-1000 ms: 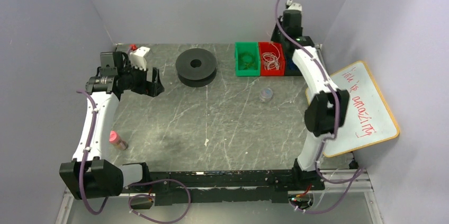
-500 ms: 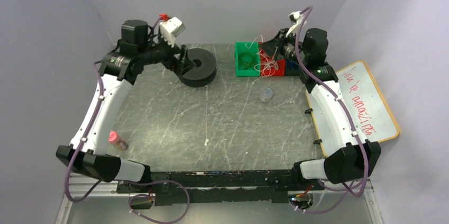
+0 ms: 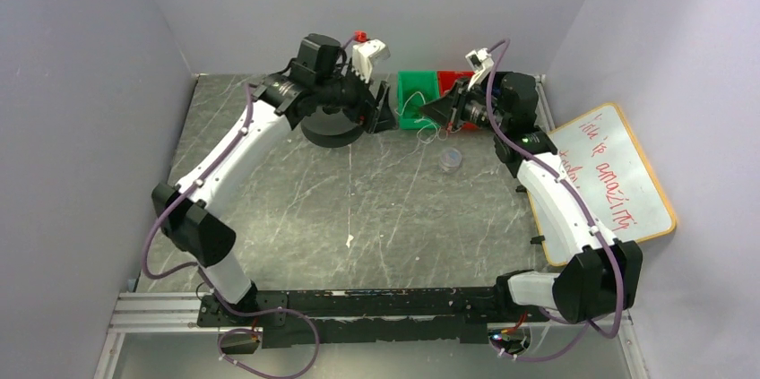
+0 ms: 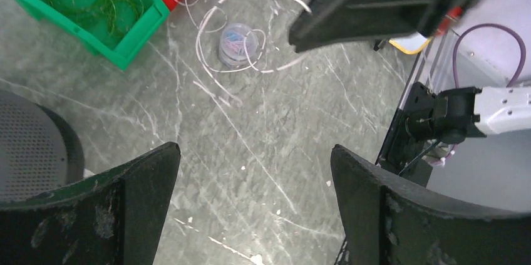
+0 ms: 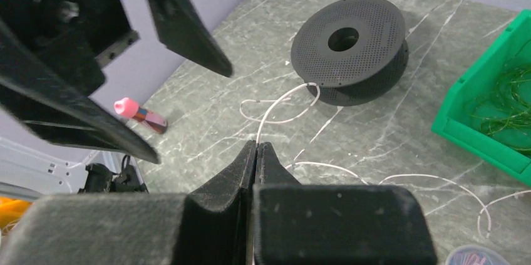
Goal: Wrap the cables
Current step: Pick up the cable from the storage box.
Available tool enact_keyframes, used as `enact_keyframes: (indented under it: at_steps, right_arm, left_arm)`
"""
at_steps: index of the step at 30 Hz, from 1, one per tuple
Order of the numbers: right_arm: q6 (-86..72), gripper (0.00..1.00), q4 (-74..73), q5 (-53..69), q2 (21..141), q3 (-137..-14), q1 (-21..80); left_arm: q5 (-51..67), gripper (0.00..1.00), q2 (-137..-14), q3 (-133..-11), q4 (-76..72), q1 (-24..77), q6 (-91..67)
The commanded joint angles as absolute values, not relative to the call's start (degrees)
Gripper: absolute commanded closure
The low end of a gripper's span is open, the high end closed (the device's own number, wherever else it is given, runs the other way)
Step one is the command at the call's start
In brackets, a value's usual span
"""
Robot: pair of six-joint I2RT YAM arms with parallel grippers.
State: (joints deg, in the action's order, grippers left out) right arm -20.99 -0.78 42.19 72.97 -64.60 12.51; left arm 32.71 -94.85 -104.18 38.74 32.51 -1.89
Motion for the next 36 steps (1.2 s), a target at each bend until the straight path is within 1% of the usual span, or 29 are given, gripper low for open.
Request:
enact_keyframes:
  at_steps: [1, 8, 10, 13, 18, 23, 28, 33, 36]
  right_arm:
    - [-20.2, 1.00, 4.5, 41.6, 70.3, -64.0, 13.4]
    - [-17.7, 1.00, 4.8, 40.4, 68.9, -62.7, 14.1]
    - [-17.1, 1.00, 4.6, 40.0, 68.8, -62.6, 14.1]
    - [-16.4, 1.00, 4.5, 39.6, 68.8, -62.3, 14.2]
    - [-16.1, 1.00, 4.5, 39.6, 69.2, -62.1, 14.6]
    - [-15.5, 1.00, 4.3, 39.2, 69.1, -62.1, 15.1]
    - [-15.2, 1.00, 4.3, 39.2, 69.0, -62.1, 15.3]
    - [-15.0, 1.00, 4.2, 39.3, 69.0, -61.9, 15.5]
    - [-14.9, 1.00, 4.3, 39.2, 68.7, -61.7, 15.5]
  left_arm:
    - [29.3, 0.05, -97.6, -108.1, 36.6, 33.9, -8.6]
    - [28.1, 0.05, -101.1, -109.0, 35.4, 34.7, -13.8]
    - [27.9, 0.11, -101.8, -109.7, 35.2, 34.8, -14.9]
    - [26.5, 0.15, -102.4, -110.5, 35.5, 34.8, -15.6]
    - [26.2, 0.25, -102.0, -109.8, 35.0, 34.8, -16.5]
    - [25.2, 0.31, -102.3, -110.0, 35.4, 34.8, -16.5]
    - [25.1, 0.33, -102.7, -110.2, 35.4, 34.7, -16.9]
    - [25.0, 0.46, -103.4, -110.8, 35.7, 34.8, -16.9]
    - [24.5, 0.57, -103.5, -110.9, 35.9, 34.7, -16.8]
